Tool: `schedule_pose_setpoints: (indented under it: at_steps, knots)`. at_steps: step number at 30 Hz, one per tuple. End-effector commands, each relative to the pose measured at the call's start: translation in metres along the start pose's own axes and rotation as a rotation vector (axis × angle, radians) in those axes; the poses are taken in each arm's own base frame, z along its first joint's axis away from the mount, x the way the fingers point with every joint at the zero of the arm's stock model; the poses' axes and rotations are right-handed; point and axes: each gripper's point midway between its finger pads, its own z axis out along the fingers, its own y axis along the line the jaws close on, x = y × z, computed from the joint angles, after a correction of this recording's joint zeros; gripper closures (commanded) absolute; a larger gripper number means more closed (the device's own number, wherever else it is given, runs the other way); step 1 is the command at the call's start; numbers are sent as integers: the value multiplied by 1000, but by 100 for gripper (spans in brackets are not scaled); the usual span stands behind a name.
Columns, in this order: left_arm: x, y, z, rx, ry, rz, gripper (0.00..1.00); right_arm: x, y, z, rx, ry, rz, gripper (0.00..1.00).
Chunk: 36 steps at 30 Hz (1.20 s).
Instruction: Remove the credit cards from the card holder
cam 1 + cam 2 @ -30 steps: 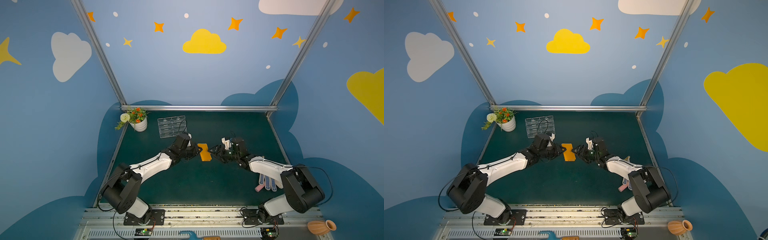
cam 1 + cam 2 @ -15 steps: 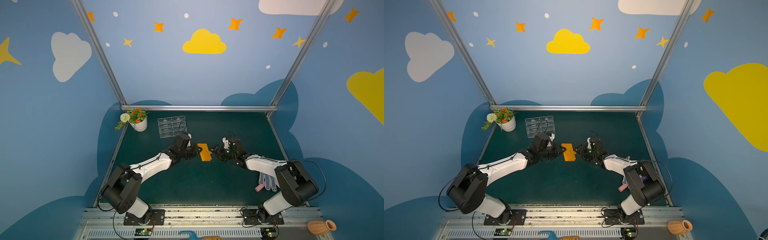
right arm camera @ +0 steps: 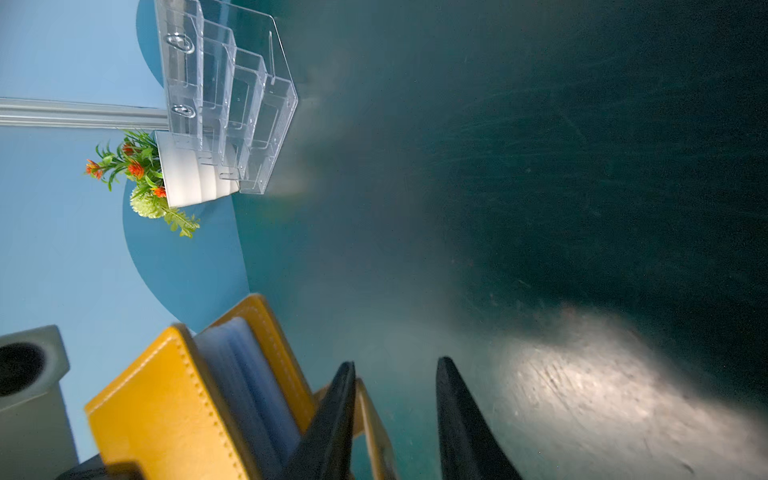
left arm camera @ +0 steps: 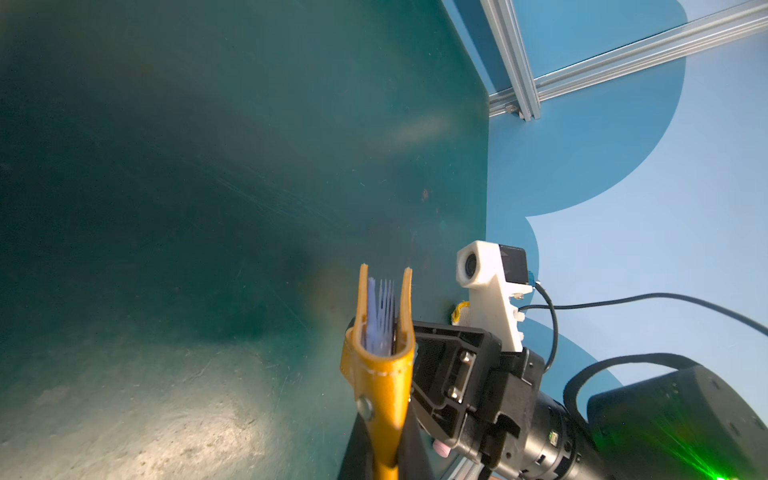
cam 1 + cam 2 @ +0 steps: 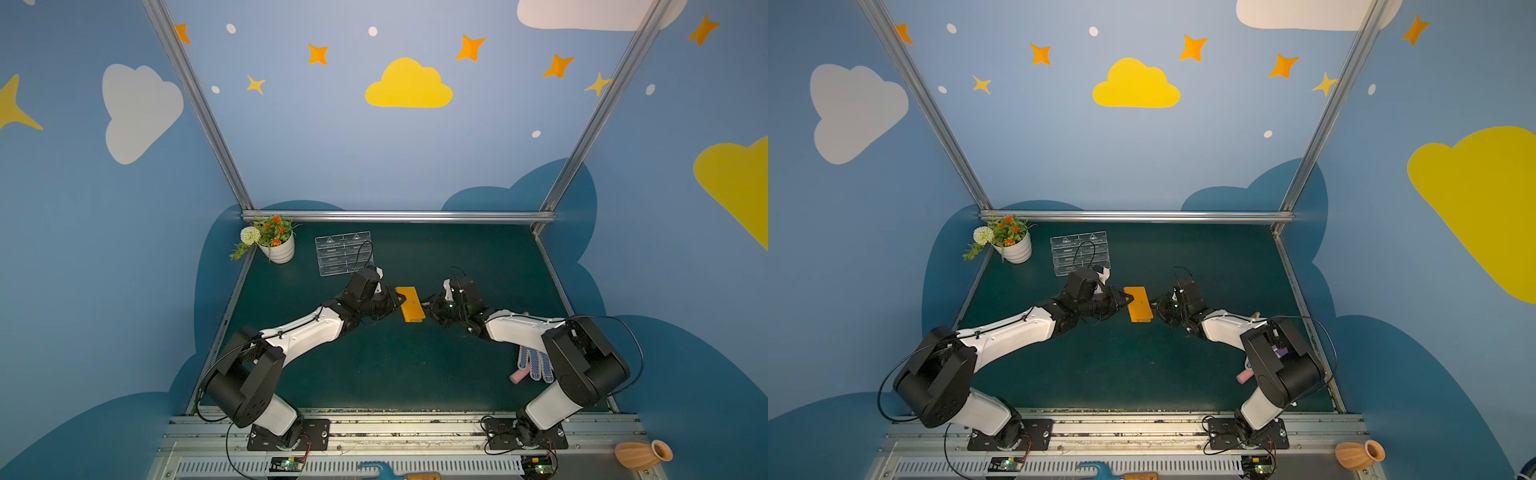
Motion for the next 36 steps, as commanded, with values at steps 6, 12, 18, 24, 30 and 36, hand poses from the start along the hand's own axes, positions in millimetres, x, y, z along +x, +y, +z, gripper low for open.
schedule_pose_setpoints:
  at_steps: [6,12,18,24,30,36]
  knots:
    - [-6,-5,2,43,-30,-12,96,2,7,4,7,-12,39,84]
    - [-3,-4,2,53,-24,-25,96,-1,-2,6,47,-34,38,96]
    - [-1,-3,2,56,-15,-38,96,-6,-12,6,72,-72,40,100]
    - [3,3,3,54,-8,-61,93,-14,-14,-6,97,-131,-6,100]
    - [7,9,10,47,6,-91,80,-14,-19,-13,123,-141,-44,100]
    - [15,15,22,33,35,-114,65,-15,-25,-21,164,-158,-81,100]
